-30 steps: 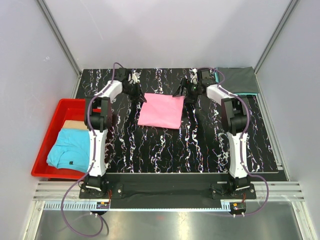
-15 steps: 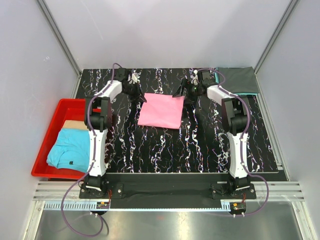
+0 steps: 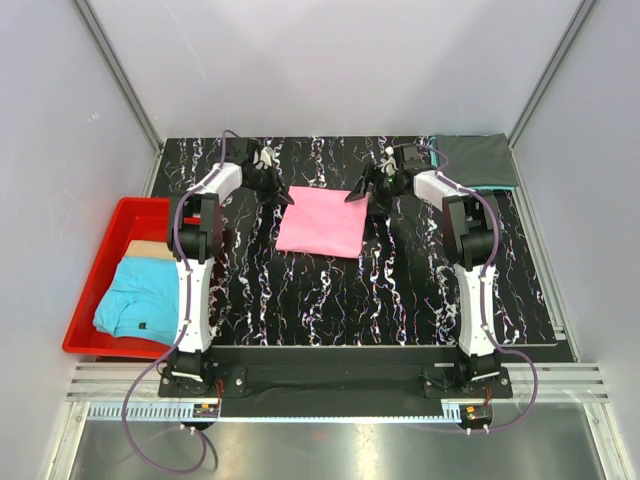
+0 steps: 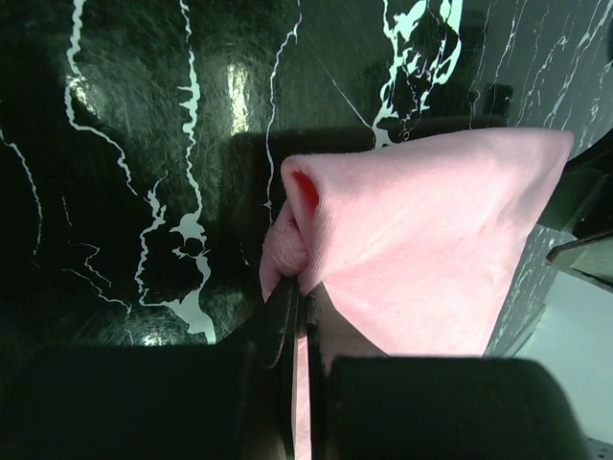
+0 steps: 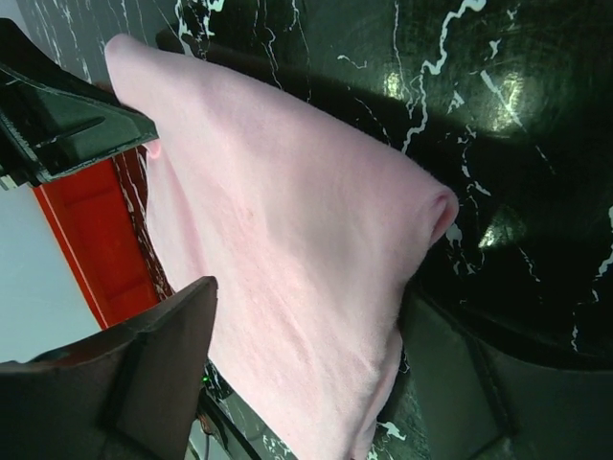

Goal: Fold and stack the t-shirts
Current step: Fold the tshirt

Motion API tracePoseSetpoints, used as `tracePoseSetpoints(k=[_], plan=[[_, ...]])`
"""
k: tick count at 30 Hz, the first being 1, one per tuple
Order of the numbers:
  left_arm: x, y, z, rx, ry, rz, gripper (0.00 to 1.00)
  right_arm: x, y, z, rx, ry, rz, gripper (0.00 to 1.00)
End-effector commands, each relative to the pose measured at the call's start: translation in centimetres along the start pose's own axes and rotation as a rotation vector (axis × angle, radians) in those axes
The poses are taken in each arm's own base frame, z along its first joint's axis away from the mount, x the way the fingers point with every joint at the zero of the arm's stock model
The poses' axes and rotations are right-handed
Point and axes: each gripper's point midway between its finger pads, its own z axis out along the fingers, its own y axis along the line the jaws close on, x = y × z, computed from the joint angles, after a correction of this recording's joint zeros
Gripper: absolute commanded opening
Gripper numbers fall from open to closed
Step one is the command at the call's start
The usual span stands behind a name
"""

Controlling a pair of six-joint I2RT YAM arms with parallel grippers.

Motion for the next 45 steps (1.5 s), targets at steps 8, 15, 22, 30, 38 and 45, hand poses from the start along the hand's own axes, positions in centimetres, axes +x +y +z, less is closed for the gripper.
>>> tracePoseSetpoints(k=[8,15,22,30,38,45], plan=[[2.4,2.9,1.3,-0.064,0.071,-0.126,0.0,5.0,-6.2,2.1,0.175,0.121,0.101,0.34],[2.8,3.2,1.2,-0.046,0.075,-0.2,0.0,1.6,-1.8,-0.7,0.108,0.005,-0.031,0.0],[1.6,-2.7,-1.5,0.165,0.042,-0.152,0.24,-1.5,0.6,-4.7,0.203,-0.075,-0.2,0.0],[0.7,-7.5,-6.8,0.162,-0.044,-0.011,0.4,-4.1,-0.5,-7.8,0.361,-0.118,-0.304,0.0],[8.3,-8.1,-9.2,0.029,-0.015,0.079,0.4,-7.9,-1.5,-13.3,0.581,-0.217,-0.46,0.0],[14.6,-12.1,-9.0,0.053,0.06,0.233,0.4,-12.2,-3.5,-20.5,0.73,-0.382,-0.546,0.0]])
